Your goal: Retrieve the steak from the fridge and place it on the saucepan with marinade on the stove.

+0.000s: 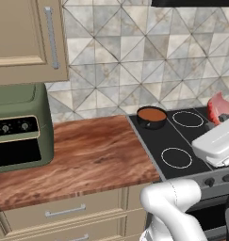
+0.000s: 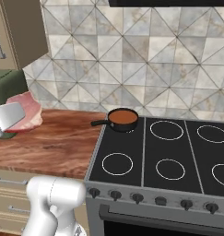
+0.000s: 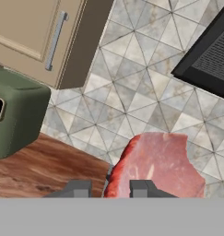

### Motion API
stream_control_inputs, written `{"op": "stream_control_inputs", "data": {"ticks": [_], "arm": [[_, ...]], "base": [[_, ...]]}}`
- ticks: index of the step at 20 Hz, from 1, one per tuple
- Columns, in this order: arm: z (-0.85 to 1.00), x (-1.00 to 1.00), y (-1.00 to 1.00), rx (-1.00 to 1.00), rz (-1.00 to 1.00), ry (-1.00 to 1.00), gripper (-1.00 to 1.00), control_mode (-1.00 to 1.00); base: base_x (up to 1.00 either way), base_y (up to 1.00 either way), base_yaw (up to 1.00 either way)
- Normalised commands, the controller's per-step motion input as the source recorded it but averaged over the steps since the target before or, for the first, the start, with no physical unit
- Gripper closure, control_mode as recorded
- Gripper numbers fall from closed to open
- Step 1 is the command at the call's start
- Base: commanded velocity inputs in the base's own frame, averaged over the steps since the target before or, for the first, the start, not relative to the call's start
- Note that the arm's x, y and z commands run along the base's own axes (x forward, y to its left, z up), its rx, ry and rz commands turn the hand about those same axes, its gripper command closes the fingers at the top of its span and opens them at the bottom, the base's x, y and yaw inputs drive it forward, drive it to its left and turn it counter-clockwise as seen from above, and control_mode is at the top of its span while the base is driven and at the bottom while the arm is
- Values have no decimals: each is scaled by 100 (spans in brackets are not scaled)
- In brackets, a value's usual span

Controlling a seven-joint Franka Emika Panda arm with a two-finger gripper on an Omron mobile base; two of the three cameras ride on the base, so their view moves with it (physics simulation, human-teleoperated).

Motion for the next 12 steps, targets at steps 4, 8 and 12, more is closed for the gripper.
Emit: {"op": "stream_control_inputs", "data": {"ticks": [4, 8, 12], "arm": [[0, 0, 0, 0, 0, 0, 100, 100], [0, 0, 0, 0, 0, 0, 100, 100], [0, 0, 0, 0, 0, 0, 100, 100]], "base": [[66, 0, -4], [38, 0, -2], [0, 0, 0]]}}
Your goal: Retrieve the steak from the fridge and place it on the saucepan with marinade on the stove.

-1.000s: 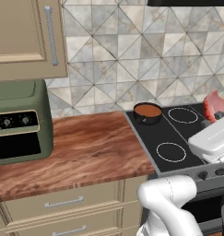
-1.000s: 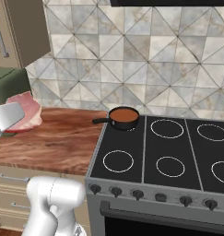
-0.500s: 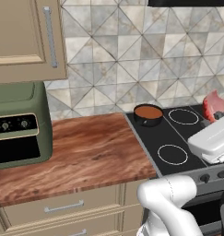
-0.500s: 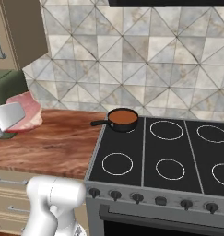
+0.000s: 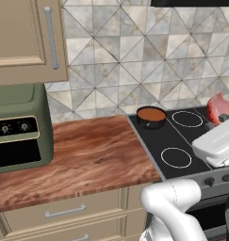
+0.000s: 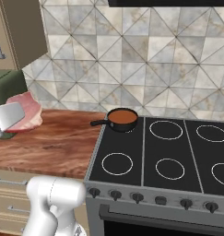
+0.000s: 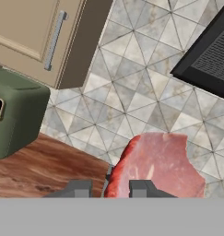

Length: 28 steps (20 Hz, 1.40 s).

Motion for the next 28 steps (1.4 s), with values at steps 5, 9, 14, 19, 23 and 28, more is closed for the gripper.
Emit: {"op": "stream_control_inputs", "data": {"ticks": [5, 9, 14, 19, 23, 28], "arm": [[0, 7, -3, 0, 0, 1, 100, -100], [0, 49, -24, 2, 0, 15, 100, -100], [0, 59, -30, 1, 0, 21, 100, -100], [-10, 62, -19, 0, 0, 22, 100, -100], [-34, 50, -8, 0, 0, 4, 100, -100], [-53, 47, 0, 0, 0, 0, 100, -100]], "base": [[3, -1, 0], [0, 0, 0], [0, 0, 0], [0, 0, 0], [0, 0, 0], [0, 0, 0]]}}
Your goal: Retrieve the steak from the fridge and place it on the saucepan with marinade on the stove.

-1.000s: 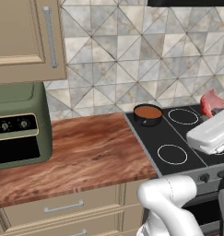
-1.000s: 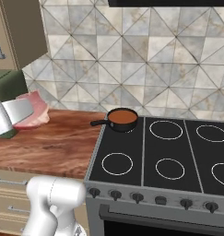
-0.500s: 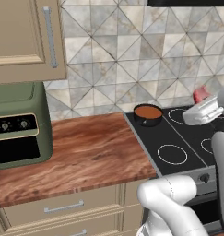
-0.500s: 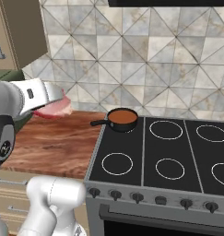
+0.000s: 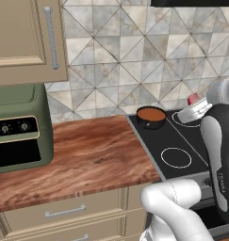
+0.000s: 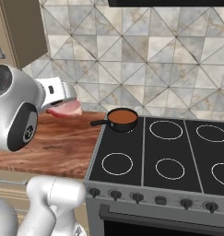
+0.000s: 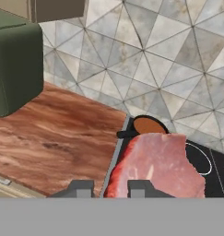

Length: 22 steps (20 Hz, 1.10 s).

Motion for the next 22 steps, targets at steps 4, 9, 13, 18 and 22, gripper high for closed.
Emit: {"op": "stream_control_inputs", "data": {"ticks": [4, 9, 13, 18, 22], "arm": [[-63, 35, 0, 0, 0, -7, 100, -100], [-17, 52, -12, 0, 0, -2, 100, -100], [0, 65, -28, 0, 0, 2, 100, -100], [0, 62, -28, 1, 0, 8, 100, -100], [0, 55, -25, 3, 0, 14, 100, -100]], "base": [[0, 0, 0], [0, 0, 0], [0, 0, 0], [0, 0, 0], [0, 0, 0]]}}
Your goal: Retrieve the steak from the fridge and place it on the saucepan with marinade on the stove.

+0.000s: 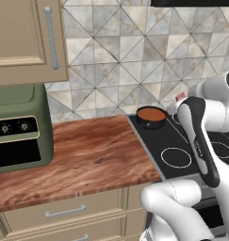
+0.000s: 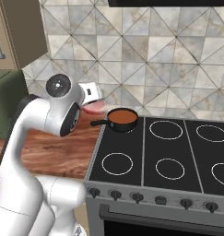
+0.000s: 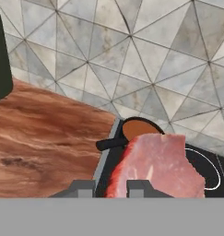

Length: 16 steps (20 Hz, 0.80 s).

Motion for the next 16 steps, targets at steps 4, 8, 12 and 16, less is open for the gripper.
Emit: {"op": "stream_control_inputs", "data": {"ticks": [4, 8, 12, 16], "arm": [[-6, 49, -18, 2, 0, 10, 100, -100], [-16, 46, -10, 1, 0, 4, 100, -100], [-28, 46, 0, 0, 0, 2, 100, -100], [-31, 44, -1, 0, 0, 2, 100, -100]], "base": [[0, 0, 0], [0, 0, 0], [0, 0, 0], [0, 0, 0]]}}
